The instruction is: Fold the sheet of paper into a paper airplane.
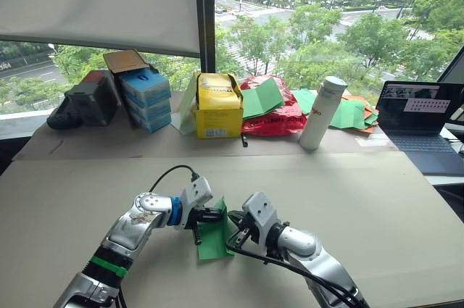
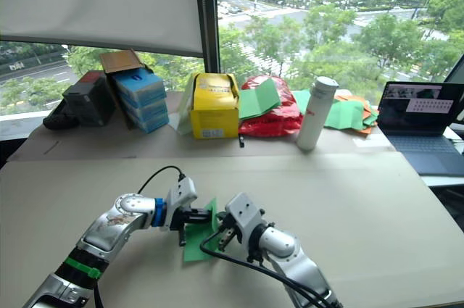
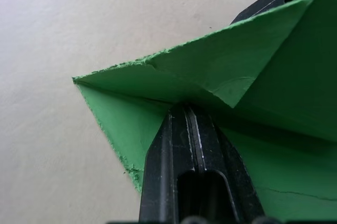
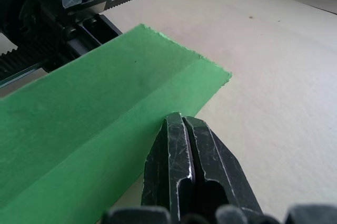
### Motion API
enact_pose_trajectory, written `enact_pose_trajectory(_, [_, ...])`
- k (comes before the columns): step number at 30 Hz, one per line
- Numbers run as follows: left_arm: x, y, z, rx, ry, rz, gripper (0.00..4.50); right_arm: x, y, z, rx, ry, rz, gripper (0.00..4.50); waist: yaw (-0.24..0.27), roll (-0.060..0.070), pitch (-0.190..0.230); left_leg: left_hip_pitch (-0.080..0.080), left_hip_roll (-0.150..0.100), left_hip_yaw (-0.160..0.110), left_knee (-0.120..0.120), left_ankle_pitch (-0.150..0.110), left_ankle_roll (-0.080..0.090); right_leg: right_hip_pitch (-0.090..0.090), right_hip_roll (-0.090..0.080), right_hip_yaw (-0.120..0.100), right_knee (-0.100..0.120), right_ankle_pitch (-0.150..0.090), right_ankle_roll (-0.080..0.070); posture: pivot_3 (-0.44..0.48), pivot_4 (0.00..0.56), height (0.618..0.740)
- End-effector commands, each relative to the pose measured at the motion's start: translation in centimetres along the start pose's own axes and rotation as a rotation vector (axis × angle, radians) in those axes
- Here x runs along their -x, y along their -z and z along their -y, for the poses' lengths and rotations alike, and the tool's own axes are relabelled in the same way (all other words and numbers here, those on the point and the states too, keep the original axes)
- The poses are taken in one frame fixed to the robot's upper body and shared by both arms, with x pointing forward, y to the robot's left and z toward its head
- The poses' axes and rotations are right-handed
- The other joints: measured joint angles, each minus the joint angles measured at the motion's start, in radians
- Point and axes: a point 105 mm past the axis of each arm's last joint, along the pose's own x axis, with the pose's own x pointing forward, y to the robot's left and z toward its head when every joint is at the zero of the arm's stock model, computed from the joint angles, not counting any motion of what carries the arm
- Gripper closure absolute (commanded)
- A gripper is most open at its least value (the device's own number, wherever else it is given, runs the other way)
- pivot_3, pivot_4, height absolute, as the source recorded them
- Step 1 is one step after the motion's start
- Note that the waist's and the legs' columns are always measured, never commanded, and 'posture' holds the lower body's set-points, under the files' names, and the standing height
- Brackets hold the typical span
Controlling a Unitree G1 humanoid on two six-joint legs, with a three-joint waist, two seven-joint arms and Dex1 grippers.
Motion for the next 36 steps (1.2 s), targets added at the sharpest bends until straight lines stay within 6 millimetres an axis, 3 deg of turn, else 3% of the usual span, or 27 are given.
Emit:
enact_pose_trajectory(1, [1.3,1.0,-0.4,0.029,-0.042,-0.026,4.48,-0.2,-1.5,-0.2,0.043,-0.020,0.053,4.50,-0.003,0.000,0.000,0.000,0.000,0.000,0.000,0.000,0.000,0.000,0.000,0.000,0.000,0.000,0.000,0.000,0.150,0.740])
enact_pose_trajectory(10, [4.1,1.5,-1.1,0.059,-0.146,-0.031,4.48,-1.7,-1.1,-0.5,0.109,-0.075,0.026,4.50,-0.014,0.001,0.000,0.000,0.000,0.000,-0.001,0.000,-0.001,-0.001,0.000,0.005,0.000,0.000,0.000,0.000,0.150,0.740])
enact_pose_trajectory(13, [4.3,1.7,-1.3,0.064,-0.169,-0.034,4.48,-1.8,-1.7,-1.0,0.110,-0.117,0.051,4.50,-0.014,0.001,0.000,0.000,0.000,0.000,-0.001,0.000,-0.001,-0.001,-0.001,0.005,0.000,0.000,0.000,0.000,0.150,0.740])
enact_pose_trajectory(17, [4.4,1.8,-1.4,0.063,-0.185,-0.027,4.48,-1.9,-0.7,-1.1,0.136,-0.145,-0.009,4.50,-0.014,0.001,0.000,0.000,0.000,0.000,-0.001,0.000,-0.001,-0.001,-0.001,0.006,0.000,0.000,0.000,0.000,0.150,0.740])
enact_pose_trajectory(22, [6.0,0.5,-1.6,0.027,-0.214,-0.001,4.48,-2.3,2.3,-0.2,0.148,-0.121,-0.158,4.50,-0.021,0.001,0.000,0.001,0.001,0.000,-0.001,0.001,-0.001,-0.001,-0.001,0.006,0.001,0.000,-0.001,0.000,0.150,0.740])
enact_pose_trajectory(27, [7.6,-2.2,-1.3,0.002,-0.182,0.072,4.48,-2.3,2.7,-0.1,0.147,-0.140,-0.184,4.50,-0.019,0.001,0.000,0.001,0.001,-0.001,-0.002,0.001,-0.002,0.000,-0.006,0.006,0.001,0.000,-0.001,0.000,0.150,0.740])
enact_pose_trajectory(31, [6.6,-2.0,-0.7,0.004,-0.142,0.070,4.48,-2.1,3.0,-0.2,0.151,-0.150,-0.196,4.50,-0.020,0.001,0.000,0.003,0.000,-0.001,-0.002,0.001,-0.002,0.001,-0.008,0.006,0.001,0.000,-0.001,0.000,0.150,0.740])
enact_pose_trajectory(36, [4.4,0.4,0.4,0.053,-0.094,0.050,4.48,-2.0,2.8,0.1,0.152,-0.149,-0.196,4.50,-0.019,0.001,0.000,0.002,0.000,-0.001,-0.002,0.001,-0.002,0.000,-0.006,0.006,0.001,0.000,-0.001,0.000,0.150,0.740])
